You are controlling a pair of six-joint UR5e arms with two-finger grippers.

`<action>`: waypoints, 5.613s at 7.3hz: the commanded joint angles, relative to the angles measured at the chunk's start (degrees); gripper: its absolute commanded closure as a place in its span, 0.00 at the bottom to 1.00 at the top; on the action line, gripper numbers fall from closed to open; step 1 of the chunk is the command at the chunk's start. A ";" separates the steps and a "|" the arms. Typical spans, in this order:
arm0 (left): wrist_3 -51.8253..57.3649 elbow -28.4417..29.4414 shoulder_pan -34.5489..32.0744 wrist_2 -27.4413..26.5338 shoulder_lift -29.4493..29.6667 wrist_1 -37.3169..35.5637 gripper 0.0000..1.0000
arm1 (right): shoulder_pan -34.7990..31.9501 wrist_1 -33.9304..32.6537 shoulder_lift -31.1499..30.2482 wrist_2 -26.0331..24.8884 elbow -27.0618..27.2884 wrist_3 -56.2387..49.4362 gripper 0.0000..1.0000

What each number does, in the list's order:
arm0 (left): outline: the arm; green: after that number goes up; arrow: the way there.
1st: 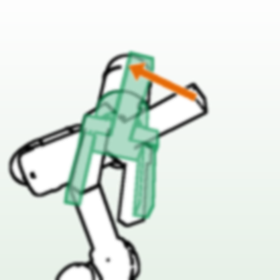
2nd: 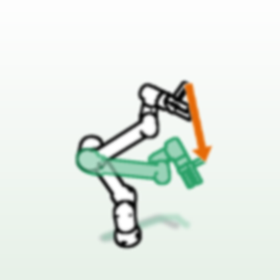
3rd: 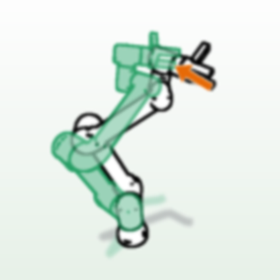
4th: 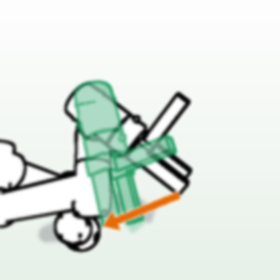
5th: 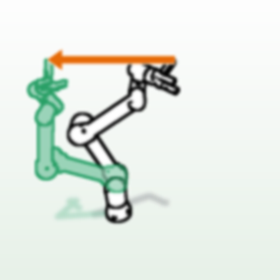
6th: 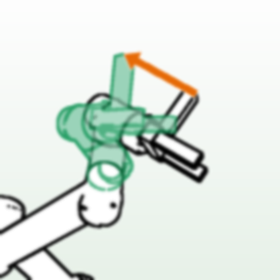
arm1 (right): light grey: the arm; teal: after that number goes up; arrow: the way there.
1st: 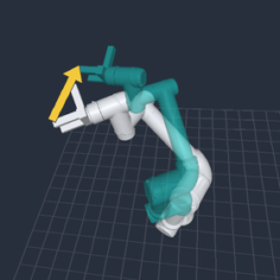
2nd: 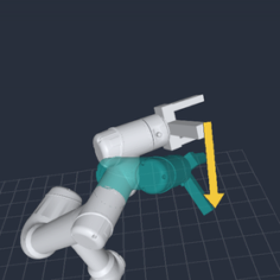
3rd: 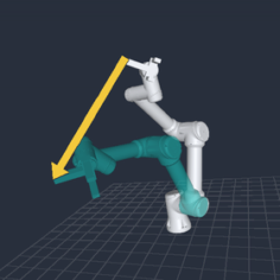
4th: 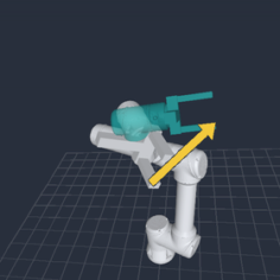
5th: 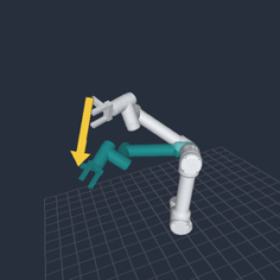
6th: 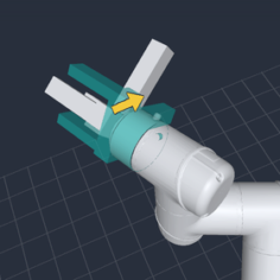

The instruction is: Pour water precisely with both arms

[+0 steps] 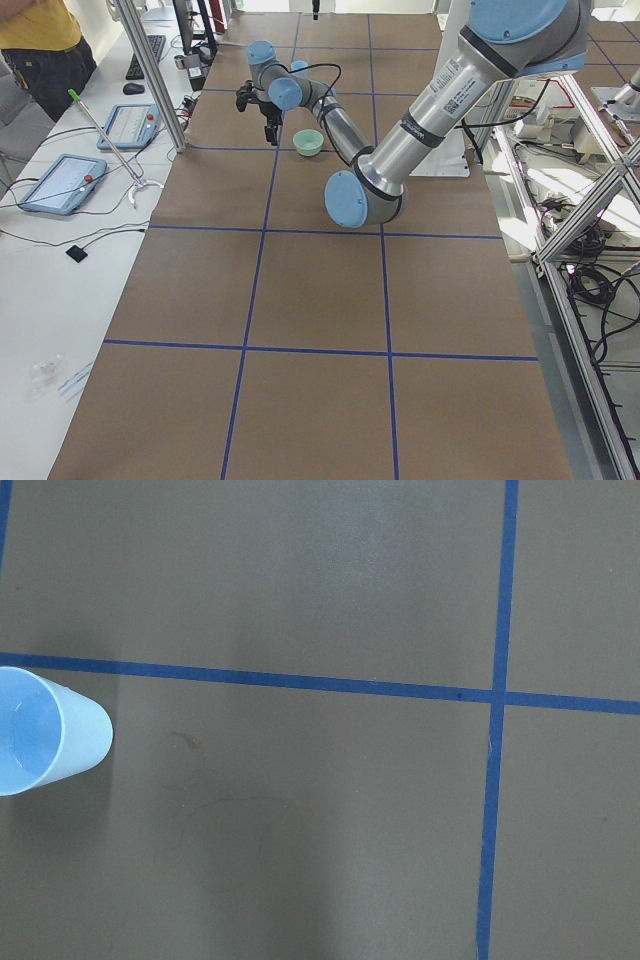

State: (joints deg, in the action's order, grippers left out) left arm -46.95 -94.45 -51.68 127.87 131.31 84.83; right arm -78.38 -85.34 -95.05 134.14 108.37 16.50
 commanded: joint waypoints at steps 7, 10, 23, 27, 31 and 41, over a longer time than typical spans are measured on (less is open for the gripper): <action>62.77 -5.74 -38.15 6.51 -35.33 -3.27 0.00 | 15.76 8.13 -0.05 -7.21 4.04 23.97 0.00; 62.68 -5.83 -38.06 6.51 -35.43 -3.27 0.00 | 19.23 17.36 3.46 -11.45 -4.72 25.33 0.00; 62.07 -6.10 -38.15 9.41 -35.86 -3.27 0.00 | 53.49 -5.34 4.52 -75.57 7.56 84.53 0.00; 62.07 -6.97 -38.23 9.41 -35.95 -3.62 0.00 | 55.70 -5.63 11.03 -81.93 -1.93 91.16 0.00; 62.07 -7.41 -38.24 9.50 -35.95 -3.71 0.00 | 55.70 -5.72 11.29 -83.52 -6.59 91.08 0.00; 61.98 -8.64 -38.15 9.41 -37.36 -3.71 0.00 | 51.04 -5.72 16.47 -83.78 -13.09 91.08 0.00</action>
State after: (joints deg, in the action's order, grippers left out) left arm 15.03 -103.07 -89.82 137.29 93.99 81.12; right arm -26.96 -91.06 -79.94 50.36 97.35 107.60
